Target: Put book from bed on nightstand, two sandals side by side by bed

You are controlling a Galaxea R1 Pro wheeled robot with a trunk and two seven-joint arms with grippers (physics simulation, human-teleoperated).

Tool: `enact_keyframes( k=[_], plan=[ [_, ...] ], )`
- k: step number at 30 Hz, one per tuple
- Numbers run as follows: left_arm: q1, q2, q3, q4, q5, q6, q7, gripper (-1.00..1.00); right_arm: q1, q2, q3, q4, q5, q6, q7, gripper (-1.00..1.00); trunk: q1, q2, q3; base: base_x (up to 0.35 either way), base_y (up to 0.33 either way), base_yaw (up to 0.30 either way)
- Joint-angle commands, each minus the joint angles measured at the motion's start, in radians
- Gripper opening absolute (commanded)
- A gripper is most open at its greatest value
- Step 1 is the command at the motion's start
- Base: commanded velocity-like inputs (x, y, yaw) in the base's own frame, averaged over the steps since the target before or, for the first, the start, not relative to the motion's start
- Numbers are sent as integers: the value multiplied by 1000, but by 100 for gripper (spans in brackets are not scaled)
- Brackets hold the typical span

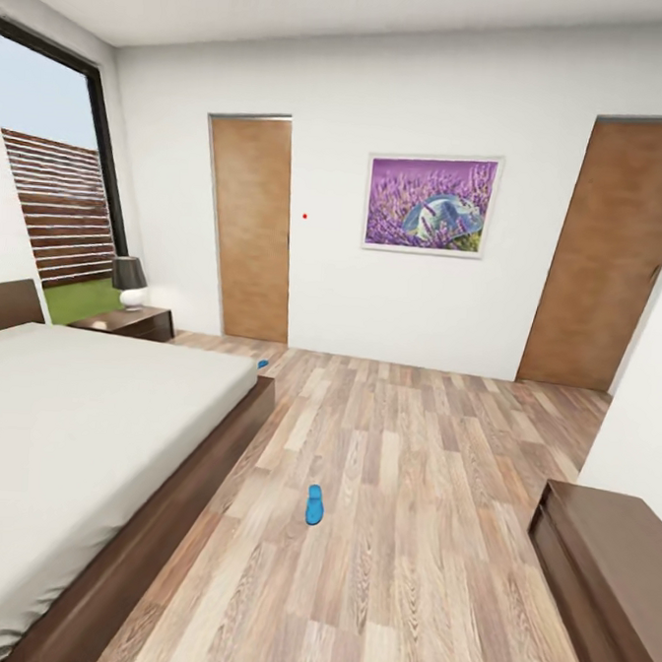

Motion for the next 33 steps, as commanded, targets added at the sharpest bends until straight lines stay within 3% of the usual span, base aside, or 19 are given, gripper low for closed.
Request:
enact_keyframes(
  k=[1, 18, 33],
  plan=[
    [0, 0, 2, 0, 9, -2, -1, 100, 0, 0, 0, -1, 0, 2, 0, 100, 0, -1, 0, 0, 0, 298],
    [0, 0, 2, -1, 9, -2, -1, 100, 0, 0, -2, -1, -1, 2, 0, 100, 0, -1, 8, 0, 0, 281],
    [0, 0, 2, 0, 9, -2, -1, 100, 0, -2, -3, -1, -1, 3, 1, 100, 0, -1, 8, 0, 0, 49]
  ],
)
